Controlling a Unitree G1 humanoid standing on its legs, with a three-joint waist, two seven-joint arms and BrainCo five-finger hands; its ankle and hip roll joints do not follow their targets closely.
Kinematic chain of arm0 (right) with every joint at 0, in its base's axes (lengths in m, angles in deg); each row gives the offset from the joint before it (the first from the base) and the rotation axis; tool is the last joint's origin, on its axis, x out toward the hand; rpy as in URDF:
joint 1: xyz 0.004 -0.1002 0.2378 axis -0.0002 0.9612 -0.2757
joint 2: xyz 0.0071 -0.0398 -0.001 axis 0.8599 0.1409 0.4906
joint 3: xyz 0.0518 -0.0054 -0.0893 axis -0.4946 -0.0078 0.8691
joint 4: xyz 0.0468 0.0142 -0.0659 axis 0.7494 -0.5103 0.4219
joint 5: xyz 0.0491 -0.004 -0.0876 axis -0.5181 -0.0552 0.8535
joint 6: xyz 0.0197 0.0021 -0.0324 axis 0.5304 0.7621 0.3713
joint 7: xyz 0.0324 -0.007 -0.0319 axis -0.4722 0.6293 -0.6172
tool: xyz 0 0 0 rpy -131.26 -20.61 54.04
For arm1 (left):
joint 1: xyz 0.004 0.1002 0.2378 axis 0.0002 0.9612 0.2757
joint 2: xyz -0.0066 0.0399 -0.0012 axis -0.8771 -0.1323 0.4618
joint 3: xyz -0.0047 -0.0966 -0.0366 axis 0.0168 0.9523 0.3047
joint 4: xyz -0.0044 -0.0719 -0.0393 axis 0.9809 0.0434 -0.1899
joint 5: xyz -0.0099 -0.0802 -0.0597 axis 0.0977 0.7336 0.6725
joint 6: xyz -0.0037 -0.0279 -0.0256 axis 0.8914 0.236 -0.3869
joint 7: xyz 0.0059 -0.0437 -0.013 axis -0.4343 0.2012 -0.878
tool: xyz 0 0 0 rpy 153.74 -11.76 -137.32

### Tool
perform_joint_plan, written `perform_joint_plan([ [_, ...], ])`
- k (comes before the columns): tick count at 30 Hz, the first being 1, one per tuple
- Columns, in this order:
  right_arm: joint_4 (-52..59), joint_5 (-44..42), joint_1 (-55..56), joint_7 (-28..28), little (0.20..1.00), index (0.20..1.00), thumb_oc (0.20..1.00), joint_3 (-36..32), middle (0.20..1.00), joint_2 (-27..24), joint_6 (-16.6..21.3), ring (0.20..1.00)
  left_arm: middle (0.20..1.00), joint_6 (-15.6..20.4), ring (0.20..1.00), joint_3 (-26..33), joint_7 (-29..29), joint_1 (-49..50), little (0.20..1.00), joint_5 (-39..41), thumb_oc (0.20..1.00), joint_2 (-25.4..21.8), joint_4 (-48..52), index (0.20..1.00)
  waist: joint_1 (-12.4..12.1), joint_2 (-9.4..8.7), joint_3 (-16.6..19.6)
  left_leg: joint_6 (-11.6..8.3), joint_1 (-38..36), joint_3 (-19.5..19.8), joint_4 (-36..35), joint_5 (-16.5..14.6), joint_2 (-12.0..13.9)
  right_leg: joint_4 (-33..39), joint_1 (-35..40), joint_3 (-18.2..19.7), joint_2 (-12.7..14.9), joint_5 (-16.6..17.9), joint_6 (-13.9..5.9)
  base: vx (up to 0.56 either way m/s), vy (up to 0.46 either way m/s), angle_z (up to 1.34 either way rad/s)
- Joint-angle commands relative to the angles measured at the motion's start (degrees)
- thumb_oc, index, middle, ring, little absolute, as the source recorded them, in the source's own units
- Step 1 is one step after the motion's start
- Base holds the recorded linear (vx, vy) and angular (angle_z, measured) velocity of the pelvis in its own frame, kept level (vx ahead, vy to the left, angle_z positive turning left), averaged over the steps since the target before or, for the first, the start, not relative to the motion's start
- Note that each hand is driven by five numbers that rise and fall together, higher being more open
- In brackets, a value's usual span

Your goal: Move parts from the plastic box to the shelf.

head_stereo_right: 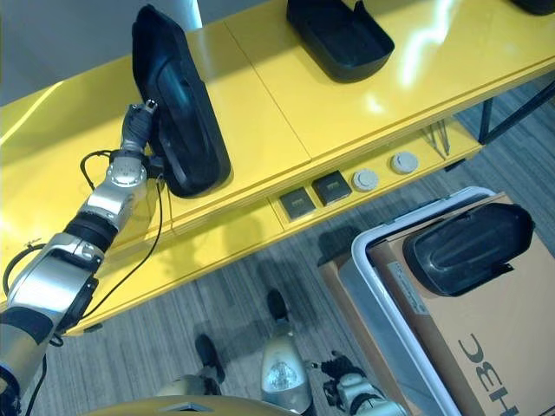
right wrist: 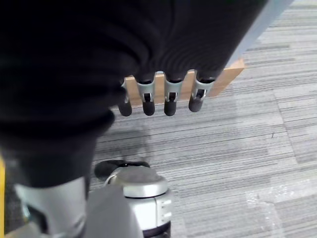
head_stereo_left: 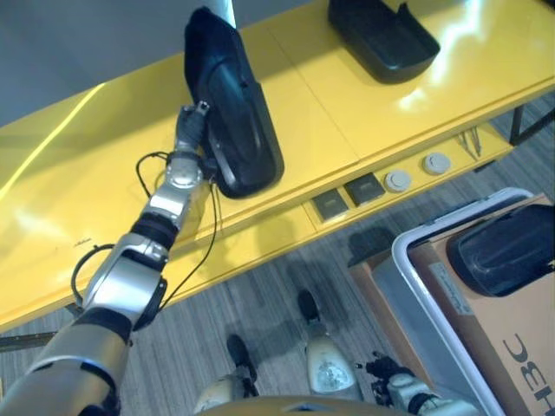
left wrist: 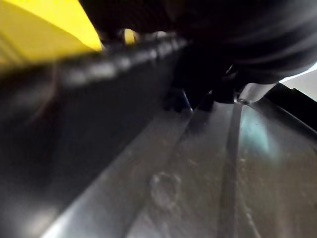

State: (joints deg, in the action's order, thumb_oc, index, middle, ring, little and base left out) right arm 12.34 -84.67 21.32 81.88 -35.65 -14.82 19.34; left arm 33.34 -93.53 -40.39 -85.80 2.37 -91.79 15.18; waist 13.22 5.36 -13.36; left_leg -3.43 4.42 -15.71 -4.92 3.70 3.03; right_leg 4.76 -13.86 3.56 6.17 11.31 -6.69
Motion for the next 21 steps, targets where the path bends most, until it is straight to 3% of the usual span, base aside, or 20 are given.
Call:
perform_joint_plan([
  [1,-1.07,-2.87,-1.68,0.21,1.0,1.0,1.0,2.88,1.0,1.82,0.71,1.0,0.2,-0.04,0.2,0.22,1.17,-7.98,0.2,-5.09,0.2,-4.46,-6.05,0.2,-1.46,-0.79,-0.44,-1.83,0.76,4.0,-0.08,0.98,1.32,0.24,3.49,0.81,0.63,-4.03,-3.15,0.0,-0.034,-0.01],
  [10,0.5,-4.97,-2.88,0.74,1.0,1.0,1.0,4.58,1.0,2.92,1.59,1.0,0.2,-1.11,0.2,-1.4,1.81,-7.87,0.2,-8.55,0.2,-7.69,-6.18,0.2,-2.5,-0.89,-1.86,-2.11,1.9,4.76,-0.08,1.63,1.48,0.24,2.76,-0.03,0.41,-3.77,-3.0,0.0,-0.008,0.02],
  [11,0.2,-5.16,-2.99,0.84,1.0,1.0,1.0,4.68,1.0,2.95,1.48,1.0,0.548,-1.3,0.548,-1.84,1.03,-8.15,0.548,-8.07,0.548,-7.25,-6.87,0.548,-2.5,-0.98,-2.12,-2.18,2.02,4.92,-0.08,1.68,1.61,0.24,2.72,-0.21,0.3,-3.76,-2.91,0.0,-0.03,0.1],
  [12,0.05,-5.07,-2.9,0.86,1.0,1.0,1.0,4.81,1.0,3.0,1.39,1.0,0.736,-1.3,0.736,-1.95,0.61,-8.38,0.736,-7.79,0.736,-7.16,-6.79,0.736,-2.52,-1.05,-2.21,-2.18,2.02,4.96,-0.08,1.7,1.67,0.24,2.75,-0.29,0.27,-3.75,-2.88,0.0,-0.027,0.09],
  [13,-0.24,-4.97,-2.83,0.94,1.0,1.0,1.0,4.86,1.0,3.08,1.27,1.0,1.0,-1.46,1.0,-2.1,0.49,-8.68,1.0,-7.76,1.0,-6.76,-6.99,1.0,-2.5,-1.06,-2.29,-2.2,2.04,5.01,-0.08,1.74,1.72,0.24,2.75,-0.37,0.23,-3.77,-2.85,0.0,-0.012,0.04],
  [21,-2.11,-4.88,-2.79,1.1,1.0,1.0,1.0,4.77,1.0,2.63,0.58,1.0,1.0,-2.11,1.0,-2.35,0.61,-11.66,1.0,-7.09,1.0,-2.58,-9.32,1.0,-2.16,-1.41,-2.34,-2.43,1.7,4.94,-0.08,1.63,2.28,0.24,3.05,-0.46,-0.02,-4.11,-2.71,0.0,-0.001,0.01],
])
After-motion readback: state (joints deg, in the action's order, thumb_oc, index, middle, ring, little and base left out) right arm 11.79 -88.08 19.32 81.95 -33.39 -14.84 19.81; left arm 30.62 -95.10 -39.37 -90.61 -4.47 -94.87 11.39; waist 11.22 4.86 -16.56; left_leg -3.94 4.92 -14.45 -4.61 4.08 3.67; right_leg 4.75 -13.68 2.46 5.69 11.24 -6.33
